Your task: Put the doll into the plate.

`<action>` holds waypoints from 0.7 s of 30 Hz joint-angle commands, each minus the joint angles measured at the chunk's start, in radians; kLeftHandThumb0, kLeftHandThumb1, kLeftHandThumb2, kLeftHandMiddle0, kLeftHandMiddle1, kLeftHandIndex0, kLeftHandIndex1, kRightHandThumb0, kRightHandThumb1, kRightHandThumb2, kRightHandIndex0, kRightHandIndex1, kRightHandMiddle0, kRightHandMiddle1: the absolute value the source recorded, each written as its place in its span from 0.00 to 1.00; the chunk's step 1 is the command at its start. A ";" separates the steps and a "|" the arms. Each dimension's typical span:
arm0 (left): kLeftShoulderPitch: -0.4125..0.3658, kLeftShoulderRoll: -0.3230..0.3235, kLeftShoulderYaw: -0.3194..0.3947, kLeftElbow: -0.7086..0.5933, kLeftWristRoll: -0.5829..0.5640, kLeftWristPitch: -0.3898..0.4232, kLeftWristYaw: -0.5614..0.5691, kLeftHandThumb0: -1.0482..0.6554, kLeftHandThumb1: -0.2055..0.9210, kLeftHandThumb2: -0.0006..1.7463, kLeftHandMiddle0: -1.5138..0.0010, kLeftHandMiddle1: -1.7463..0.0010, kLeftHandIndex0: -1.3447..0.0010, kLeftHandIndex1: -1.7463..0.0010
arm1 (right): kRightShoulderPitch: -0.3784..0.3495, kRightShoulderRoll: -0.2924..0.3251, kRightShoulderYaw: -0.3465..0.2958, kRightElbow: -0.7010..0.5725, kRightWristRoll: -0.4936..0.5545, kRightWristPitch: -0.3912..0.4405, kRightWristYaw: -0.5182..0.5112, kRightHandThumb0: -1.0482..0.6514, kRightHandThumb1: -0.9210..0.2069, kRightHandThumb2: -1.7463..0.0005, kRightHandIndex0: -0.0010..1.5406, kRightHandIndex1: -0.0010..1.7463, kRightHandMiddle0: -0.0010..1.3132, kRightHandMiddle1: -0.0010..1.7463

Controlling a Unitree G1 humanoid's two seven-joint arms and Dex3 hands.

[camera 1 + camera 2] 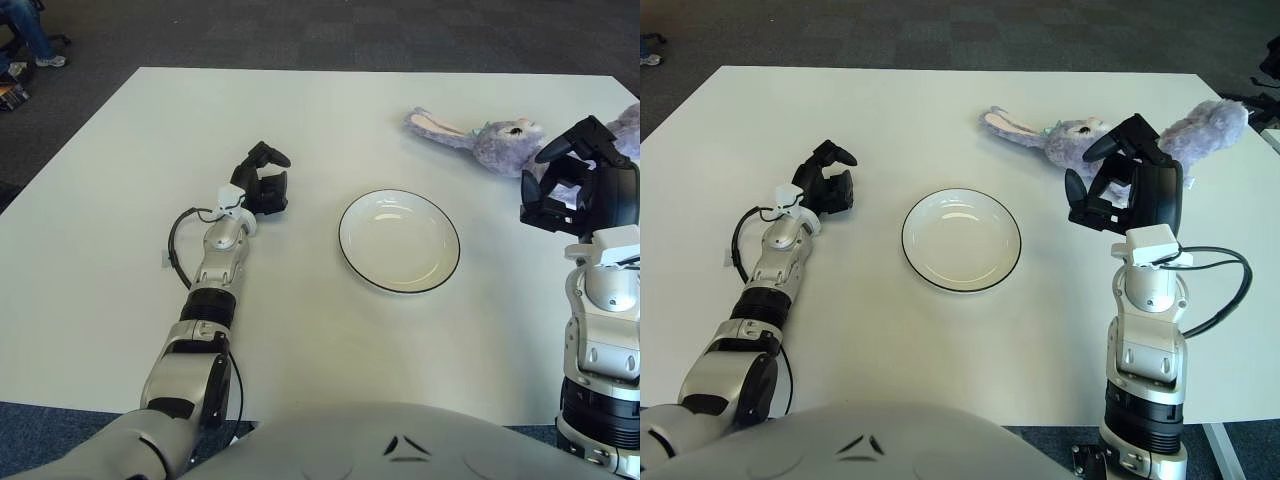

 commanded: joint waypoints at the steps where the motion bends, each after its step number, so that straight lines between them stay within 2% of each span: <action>1: 0.037 -0.014 -0.004 0.043 0.006 0.018 0.008 0.37 0.63 0.62 0.21 0.00 0.65 0.00 | -0.007 -0.020 -0.010 0.012 -0.085 -0.020 -0.042 0.36 0.42 0.34 0.57 1.00 0.39 1.00; 3: 0.036 -0.014 -0.003 0.045 0.005 0.017 0.007 0.37 0.63 0.62 0.21 0.00 0.65 0.00 | -0.010 -0.036 -0.012 0.028 -0.120 -0.023 -0.050 0.36 0.43 0.34 0.56 1.00 0.40 0.99; 7: 0.032 -0.017 -0.005 0.051 0.008 0.012 0.008 0.37 0.63 0.62 0.21 0.00 0.65 0.00 | -0.008 -0.077 -0.017 0.046 -0.197 -0.021 -0.055 0.36 0.43 0.36 0.44 1.00 0.41 0.97; 11: 0.030 -0.017 -0.007 0.056 0.009 0.009 0.005 0.37 0.62 0.62 0.21 0.00 0.65 0.00 | 0.001 -0.136 -0.030 0.045 -0.268 -0.015 -0.034 0.37 0.36 0.45 0.30 1.00 0.41 0.92; 17: 0.025 -0.018 -0.005 0.065 0.002 0.004 -0.003 0.37 0.62 0.63 0.21 0.00 0.65 0.00 | 0.013 -0.194 -0.038 0.047 -0.322 -0.023 -0.007 0.37 0.31 0.53 0.29 1.00 0.42 0.88; 19: 0.024 -0.019 -0.005 0.068 -0.001 0.001 -0.005 0.37 0.62 0.63 0.21 0.00 0.65 0.00 | 0.018 -0.218 -0.040 0.048 -0.338 -0.022 0.007 0.27 0.33 0.57 0.26 1.00 0.28 0.86; 21: 0.023 -0.019 -0.004 0.072 -0.001 -0.003 -0.005 0.37 0.62 0.63 0.21 0.00 0.64 0.00 | 0.015 -0.245 -0.044 0.055 -0.348 -0.020 0.025 0.19 0.35 0.59 0.13 0.96 0.13 0.81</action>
